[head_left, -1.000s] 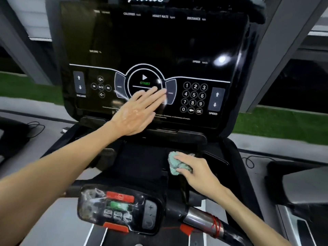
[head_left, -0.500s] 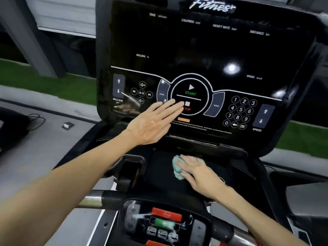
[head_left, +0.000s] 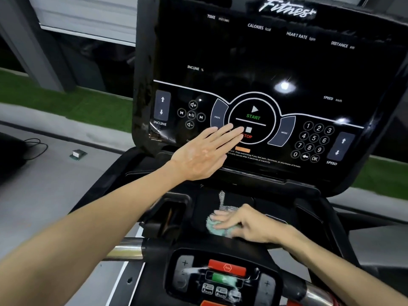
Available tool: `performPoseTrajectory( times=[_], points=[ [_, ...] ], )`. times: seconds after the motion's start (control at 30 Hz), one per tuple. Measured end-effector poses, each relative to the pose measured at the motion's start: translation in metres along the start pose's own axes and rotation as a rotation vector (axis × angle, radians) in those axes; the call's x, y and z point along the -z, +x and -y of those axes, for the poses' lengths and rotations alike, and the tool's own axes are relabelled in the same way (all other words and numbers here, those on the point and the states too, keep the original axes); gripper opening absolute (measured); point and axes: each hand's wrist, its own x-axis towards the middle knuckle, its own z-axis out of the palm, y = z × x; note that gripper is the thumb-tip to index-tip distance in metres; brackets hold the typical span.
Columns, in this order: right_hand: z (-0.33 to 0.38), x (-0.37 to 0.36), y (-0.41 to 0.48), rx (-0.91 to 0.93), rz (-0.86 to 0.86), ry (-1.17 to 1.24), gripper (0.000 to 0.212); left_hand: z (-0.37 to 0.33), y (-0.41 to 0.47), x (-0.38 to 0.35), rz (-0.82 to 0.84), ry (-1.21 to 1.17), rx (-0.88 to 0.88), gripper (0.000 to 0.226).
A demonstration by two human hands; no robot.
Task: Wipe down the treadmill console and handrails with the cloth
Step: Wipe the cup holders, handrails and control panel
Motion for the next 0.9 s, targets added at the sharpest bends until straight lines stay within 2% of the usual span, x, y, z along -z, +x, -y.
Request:
performPoseTrajectory(
  times=[0.17, 0.27, 0.37, 0.5, 0.67, 0.8, 0.9],
  points=[
    [-0.025, 0.018, -0.030, -0.083, -0.036, -0.128, 0.037, 0.000, 0.001, -0.002, -0.013, -0.011, 0.005, 0.060],
    [-0.030, 0.019, -0.008, -0.039, -0.191, -0.308, 0.039, -0.001, 0.001, -0.002, -0.011, -0.006, 0.012, 0.061],
    [-0.014, 0.010, 0.030, -0.001, -0.285, -0.345, 0.038, -0.001, 0.000, -0.003, -0.002, 0.000, 0.021, 0.061],
    [0.015, -0.007, 0.057, 0.034, -0.213, -0.264, 0.040, -0.001, 0.000, -0.003, 0.001, 0.002, 0.021, 0.061],
    [0.021, -0.007, 0.034, 0.015, -0.002, -0.025, 0.036, -0.001, 0.000, -0.001, 0.000, 0.011, 0.017, 0.061],
    [0.004, 0.004, -0.002, 0.014, 0.011, 0.026, 0.029, -0.001, 0.000, -0.002, -0.003, 0.005, 0.013, 0.060],
    [-0.021, 0.014, -0.035, -0.033, 0.000, -0.043, 0.027, -0.001, 0.001, -0.003, -0.001, 0.006, 0.011, 0.060]
  ],
)
